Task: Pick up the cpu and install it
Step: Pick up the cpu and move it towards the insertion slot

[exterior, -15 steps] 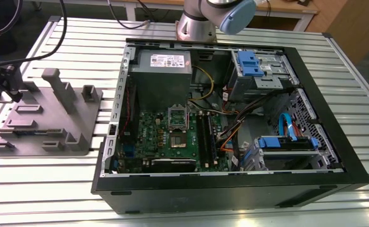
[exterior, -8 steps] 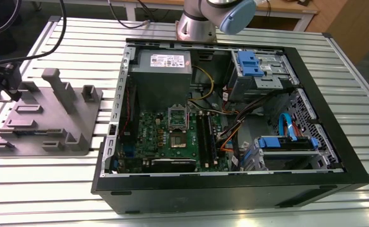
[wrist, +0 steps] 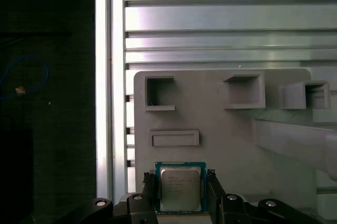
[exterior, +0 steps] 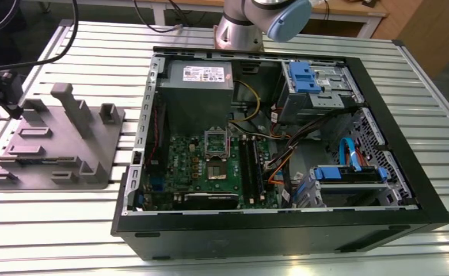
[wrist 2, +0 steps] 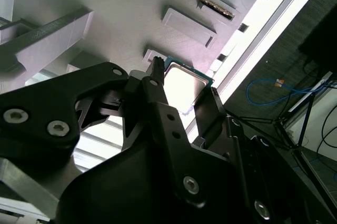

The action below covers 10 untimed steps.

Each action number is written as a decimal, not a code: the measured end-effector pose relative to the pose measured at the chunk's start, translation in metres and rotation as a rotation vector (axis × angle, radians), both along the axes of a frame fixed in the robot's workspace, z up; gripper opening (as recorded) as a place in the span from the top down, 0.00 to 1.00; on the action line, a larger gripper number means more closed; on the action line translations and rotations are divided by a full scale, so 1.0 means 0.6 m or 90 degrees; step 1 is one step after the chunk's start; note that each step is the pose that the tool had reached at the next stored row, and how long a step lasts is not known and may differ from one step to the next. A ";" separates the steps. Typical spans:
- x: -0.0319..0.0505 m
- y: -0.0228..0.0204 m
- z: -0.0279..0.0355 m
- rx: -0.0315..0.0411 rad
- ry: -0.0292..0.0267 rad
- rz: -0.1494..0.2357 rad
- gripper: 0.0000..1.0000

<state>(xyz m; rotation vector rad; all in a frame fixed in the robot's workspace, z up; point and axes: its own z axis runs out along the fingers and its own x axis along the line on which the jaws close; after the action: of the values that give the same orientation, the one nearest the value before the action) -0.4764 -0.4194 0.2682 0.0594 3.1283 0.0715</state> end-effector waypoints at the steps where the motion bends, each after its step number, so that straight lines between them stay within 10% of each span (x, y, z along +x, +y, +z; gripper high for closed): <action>1: 0.000 0.0000 0.006 0.0000 0.0000 0.000 0.53; 10: 0.000 0.0000 0.011 0.0000 -0.0001 0.000 0.53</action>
<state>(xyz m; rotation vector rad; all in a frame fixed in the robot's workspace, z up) -0.4764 -0.4194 0.2745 0.0594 3.1281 0.0716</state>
